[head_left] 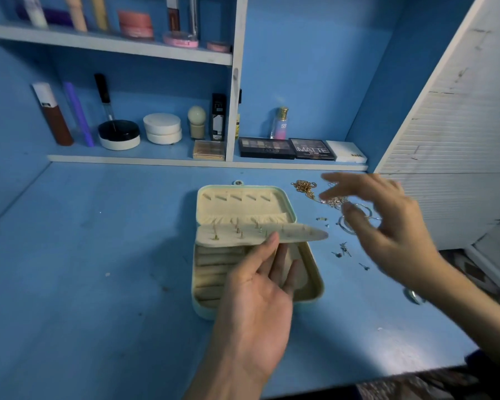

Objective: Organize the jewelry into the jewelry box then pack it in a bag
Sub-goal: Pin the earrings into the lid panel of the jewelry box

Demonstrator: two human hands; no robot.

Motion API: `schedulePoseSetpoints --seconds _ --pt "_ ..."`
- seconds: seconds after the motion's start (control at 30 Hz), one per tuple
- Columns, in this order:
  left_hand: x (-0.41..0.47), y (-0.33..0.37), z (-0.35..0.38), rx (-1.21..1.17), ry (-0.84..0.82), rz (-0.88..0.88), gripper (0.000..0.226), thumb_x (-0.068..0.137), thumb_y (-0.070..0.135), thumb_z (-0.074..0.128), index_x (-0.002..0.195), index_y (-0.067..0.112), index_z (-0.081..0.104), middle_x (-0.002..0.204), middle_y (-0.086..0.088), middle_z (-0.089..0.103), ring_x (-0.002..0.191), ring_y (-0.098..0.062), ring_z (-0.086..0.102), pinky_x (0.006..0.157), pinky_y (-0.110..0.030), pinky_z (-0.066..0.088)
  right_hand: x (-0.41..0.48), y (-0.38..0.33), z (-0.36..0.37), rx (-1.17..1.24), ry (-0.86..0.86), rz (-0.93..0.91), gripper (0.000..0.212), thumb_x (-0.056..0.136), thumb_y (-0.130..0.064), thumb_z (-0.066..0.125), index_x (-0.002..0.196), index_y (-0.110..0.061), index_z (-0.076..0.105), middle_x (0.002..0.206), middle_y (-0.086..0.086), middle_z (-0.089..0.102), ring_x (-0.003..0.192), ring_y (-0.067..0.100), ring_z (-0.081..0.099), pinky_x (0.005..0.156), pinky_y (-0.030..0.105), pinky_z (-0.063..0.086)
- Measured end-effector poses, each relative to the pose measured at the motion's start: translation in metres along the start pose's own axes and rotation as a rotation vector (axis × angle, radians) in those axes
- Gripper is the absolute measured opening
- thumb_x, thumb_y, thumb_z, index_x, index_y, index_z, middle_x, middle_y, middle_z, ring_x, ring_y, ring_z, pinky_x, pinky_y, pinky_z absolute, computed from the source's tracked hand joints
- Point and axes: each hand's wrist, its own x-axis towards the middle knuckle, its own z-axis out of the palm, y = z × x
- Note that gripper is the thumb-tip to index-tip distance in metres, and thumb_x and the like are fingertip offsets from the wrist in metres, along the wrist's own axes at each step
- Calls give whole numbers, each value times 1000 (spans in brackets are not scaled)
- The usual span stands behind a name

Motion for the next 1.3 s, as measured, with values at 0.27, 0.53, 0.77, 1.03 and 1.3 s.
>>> schedulePoseSetpoints --seconds 0.27,0.53,0.77,1.03,1.3 --pt "-3 -2 0 19 63 -18 30 67 8 60 95 14 68 108 -4 72 114 -18 58 100 -38 42 32 85 14 -173 -235 249 12 85 -10 66 89 -19 73 84 -5 67 90 19 56 70 19 34" --pt "-3 -3 -3 41 63 -3 30 68 6 56 95 14 68 101 -3 73 109 -17 61 96 -38 44 31 95 27 -282 -543 141 6 80 -20 71 83 -24 75 85 -3 66 91 16 47 83 39 44" --pt "-3 -3 -2 29 61 -8 27 70 5 55 92 13 69 102 -4 73 109 -16 62 98 -39 43 26 93 29 -380 -539 89 10 78 -33 72 82 -25 75 77 -10 58 89 16 48 80 35 43" --pt "-4 -4 -2 23 51 -6 23 68 5 55 82 14 71 93 -3 74 107 -16 62 95 -38 44 20 92 34 -348 -513 111 8 81 -25 69 79 -18 72 71 -14 52 83 12 45 71 23 35" --pt "-3 -4 -3 30 51 -5 24 69 5 56 88 13 68 98 -4 73 109 -16 62 97 -38 44 15 95 35 -185 -498 212 3 80 -16 70 81 -18 73 78 -5 61 77 6 49 74 43 49"
